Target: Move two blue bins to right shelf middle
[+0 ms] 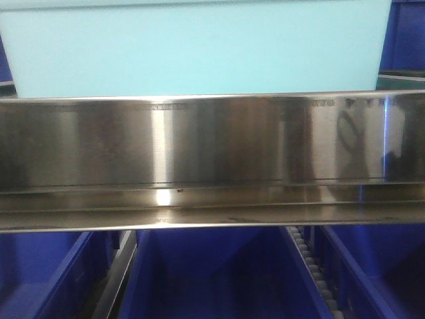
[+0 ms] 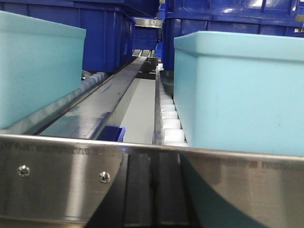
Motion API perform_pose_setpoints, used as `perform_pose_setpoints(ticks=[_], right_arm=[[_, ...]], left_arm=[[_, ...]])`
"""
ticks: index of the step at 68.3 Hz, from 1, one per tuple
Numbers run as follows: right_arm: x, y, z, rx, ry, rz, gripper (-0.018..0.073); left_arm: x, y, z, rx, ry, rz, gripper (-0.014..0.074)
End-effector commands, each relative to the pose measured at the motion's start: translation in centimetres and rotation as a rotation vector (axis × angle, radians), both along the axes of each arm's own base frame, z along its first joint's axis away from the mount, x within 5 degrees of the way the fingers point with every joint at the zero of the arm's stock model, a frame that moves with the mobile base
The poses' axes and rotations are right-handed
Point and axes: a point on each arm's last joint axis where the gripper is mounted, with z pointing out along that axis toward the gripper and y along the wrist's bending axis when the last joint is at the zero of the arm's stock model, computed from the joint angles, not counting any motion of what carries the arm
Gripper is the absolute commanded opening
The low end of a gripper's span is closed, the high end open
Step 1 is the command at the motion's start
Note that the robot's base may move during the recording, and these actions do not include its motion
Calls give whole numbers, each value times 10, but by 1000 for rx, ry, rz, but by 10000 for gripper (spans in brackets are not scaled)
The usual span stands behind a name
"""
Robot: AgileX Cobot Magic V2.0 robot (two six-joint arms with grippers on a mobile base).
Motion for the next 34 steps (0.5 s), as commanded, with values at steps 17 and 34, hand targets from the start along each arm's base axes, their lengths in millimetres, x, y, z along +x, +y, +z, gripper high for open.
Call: perform_pose_setpoints(ticks=[17, 34], right_arm=[[0, 0, 2, 1, -19, -4, -162], [0, 0, 2, 1, -19, -4, -162]], left_arm=[[-1, 0, 2, -2, -22, 0, -111], [-1, 0, 2, -2, -22, 0, -111]])
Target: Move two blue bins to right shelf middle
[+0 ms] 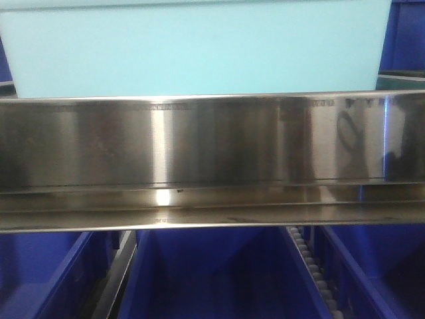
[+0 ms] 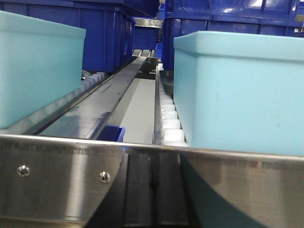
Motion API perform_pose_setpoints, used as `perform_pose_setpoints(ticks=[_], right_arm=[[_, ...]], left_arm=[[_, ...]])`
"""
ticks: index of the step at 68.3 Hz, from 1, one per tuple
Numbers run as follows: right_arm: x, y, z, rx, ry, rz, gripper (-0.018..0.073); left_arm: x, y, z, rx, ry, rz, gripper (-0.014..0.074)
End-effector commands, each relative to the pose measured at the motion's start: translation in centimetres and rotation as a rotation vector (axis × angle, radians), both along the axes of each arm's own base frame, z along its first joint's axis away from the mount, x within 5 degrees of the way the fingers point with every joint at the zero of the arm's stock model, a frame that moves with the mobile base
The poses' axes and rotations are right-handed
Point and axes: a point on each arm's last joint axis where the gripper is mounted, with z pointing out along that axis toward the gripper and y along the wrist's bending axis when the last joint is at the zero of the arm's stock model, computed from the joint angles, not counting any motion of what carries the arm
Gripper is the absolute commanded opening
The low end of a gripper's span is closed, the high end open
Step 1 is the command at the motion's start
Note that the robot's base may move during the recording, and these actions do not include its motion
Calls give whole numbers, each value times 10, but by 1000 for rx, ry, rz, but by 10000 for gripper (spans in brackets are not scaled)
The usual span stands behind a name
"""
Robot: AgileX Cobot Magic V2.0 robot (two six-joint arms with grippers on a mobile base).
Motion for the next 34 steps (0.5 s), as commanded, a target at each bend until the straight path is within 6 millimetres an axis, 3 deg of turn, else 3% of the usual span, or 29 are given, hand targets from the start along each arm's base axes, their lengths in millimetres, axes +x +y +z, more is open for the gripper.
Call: perform_pose_setpoints(ticks=[1, 21, 34], right_arm=[[0, 0, 2, 1, -19, -4, -162], [0, 0, 4, 4, -41, -5, -162], [-1, -1, 16, 16, -172, -10, -162]], left_arm=[[-1, 0, 2, -2, -22, 0, -111], [-1, 0, 3, -2, -27, 0, -111], [-2, 0, 11, -4, -90, -3, -111]])
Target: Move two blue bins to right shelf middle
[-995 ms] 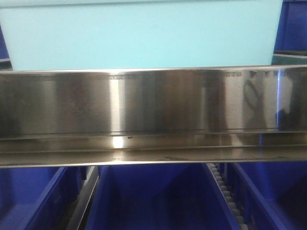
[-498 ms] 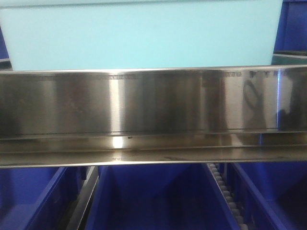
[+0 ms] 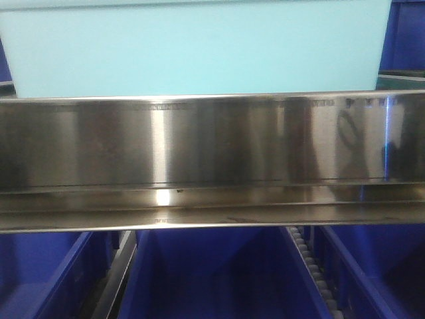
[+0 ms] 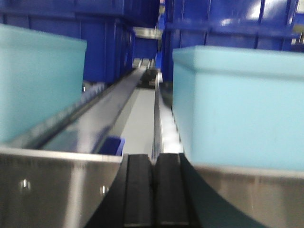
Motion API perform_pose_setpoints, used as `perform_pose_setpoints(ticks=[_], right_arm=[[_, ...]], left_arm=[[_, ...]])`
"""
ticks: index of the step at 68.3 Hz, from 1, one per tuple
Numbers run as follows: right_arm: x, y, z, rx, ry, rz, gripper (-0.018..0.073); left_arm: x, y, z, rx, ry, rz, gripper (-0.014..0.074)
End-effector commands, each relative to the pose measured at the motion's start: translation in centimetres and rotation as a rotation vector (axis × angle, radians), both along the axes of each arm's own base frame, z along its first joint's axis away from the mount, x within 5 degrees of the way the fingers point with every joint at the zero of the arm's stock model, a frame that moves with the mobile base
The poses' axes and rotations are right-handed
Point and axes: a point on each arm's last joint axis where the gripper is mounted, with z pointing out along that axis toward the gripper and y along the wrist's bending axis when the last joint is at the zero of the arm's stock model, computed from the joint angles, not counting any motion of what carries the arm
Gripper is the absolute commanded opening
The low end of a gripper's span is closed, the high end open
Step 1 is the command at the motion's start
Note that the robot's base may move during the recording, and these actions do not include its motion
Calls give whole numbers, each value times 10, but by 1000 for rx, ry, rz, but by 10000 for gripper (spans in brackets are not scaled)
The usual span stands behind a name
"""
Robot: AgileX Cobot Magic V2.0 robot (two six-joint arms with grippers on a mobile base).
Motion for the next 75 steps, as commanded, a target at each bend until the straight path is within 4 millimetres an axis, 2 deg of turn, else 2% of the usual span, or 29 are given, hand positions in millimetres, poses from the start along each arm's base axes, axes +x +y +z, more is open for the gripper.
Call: perform_pose_setpoints(ticks=[1, 5, 8, 23, 35, 42, 52, 59, 68, 75], right_arm=[[-1, -1, 9, 9, -101, -7, -162], [-1, -1, 8, 8, -93, -7, -162], [-2, -1, 15, 8, -92, -6, -162], [-19, -1, 76, 0, -25, 5, -162], [-9, 0, 116, -12, 86, 10, -162], [12, 2, 136, -17, 144, 10, -162], [51, 6, 153, -32, 314, 14, -162], [76, 9, 166, -45, 440, 18, -162], [103, 11, 184, -47, 466, 19, -162], [119, 13, 186, -47, 489, 19, -162]], left_arm=[[-2, 0, 9, -3, -46, 0, -111], [-4, 0, 18, -3, -34, 3, -111], [-7, 1, 27, -1, -9, 7, -111], [-22, 3, 75, 19, 31, 29, -111], [-12, 4, 112, 20, 131, 36, -111], [4, 5, 134, 58, 219, 59, -111], [34, 7, 165, 103, 300, 85, -111], [56, 6, 179, 99, 367, 86, -111], [77, 6, 182, 100, 400, 82, -111], [87, 5, 178, 103, 431, 79, -111]])
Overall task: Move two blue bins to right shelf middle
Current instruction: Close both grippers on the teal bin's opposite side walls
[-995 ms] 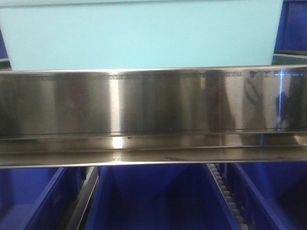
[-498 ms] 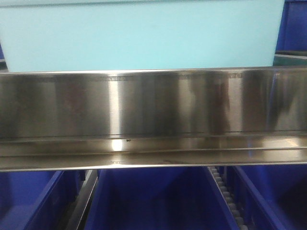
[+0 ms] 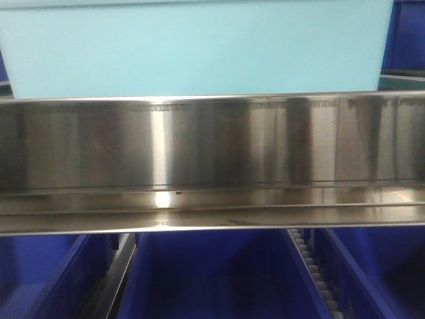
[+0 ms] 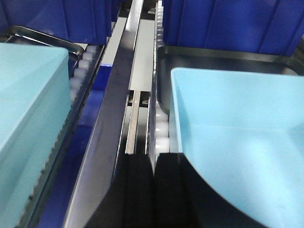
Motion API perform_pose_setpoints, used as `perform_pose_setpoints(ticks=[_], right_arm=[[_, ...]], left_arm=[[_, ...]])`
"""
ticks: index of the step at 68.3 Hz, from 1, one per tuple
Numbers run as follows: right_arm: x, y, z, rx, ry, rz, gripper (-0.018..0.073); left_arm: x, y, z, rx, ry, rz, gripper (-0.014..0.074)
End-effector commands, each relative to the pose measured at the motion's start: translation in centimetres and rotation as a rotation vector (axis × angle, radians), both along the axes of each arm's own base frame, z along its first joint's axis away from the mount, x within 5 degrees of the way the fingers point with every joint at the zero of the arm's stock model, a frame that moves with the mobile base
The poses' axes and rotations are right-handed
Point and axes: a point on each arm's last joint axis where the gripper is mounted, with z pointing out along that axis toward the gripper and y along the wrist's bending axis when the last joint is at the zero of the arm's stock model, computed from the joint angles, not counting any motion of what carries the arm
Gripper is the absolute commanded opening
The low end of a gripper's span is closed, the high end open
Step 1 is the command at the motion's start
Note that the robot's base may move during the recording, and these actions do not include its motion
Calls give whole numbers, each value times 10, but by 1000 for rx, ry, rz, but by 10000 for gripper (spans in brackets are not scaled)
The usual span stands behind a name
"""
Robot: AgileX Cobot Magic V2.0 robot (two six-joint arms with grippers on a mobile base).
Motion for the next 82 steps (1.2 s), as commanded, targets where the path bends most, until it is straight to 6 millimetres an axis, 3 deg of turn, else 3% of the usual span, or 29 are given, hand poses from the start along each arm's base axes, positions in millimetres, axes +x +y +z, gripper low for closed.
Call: perform_pose_setpoints(ticks=[1, 7, 16, 31, 47, 58, 82], right_arm=[[11, 1, 4, -1, 6, -2, -162], [21, 2, 2, 9, -1, -2, -162], [33, 12, -5, 131, 80, 27, -162], [62, 56, 4, 144, 208, 196, -157], [101, 76, 4, 99, 393, 29, -148], [114, 94, 13, 38, 441, -16, -148], [129, 118, 11, -20, 512, -33, -148]], left_arm=[[8, 0, 0, 1, 6, -1, -111], [19, -3, -3, -84, 15, 2, -111], [46, -10, -10, -219, 168, -8, -111], [103, -50, -4, -130, 408, -161, -111], [161, -79, 0, -26, 565, 5, -111], [178, -98, 4, -38, 582, 11, -111], [181, -99, 2, -126, 594, 74, -111]])
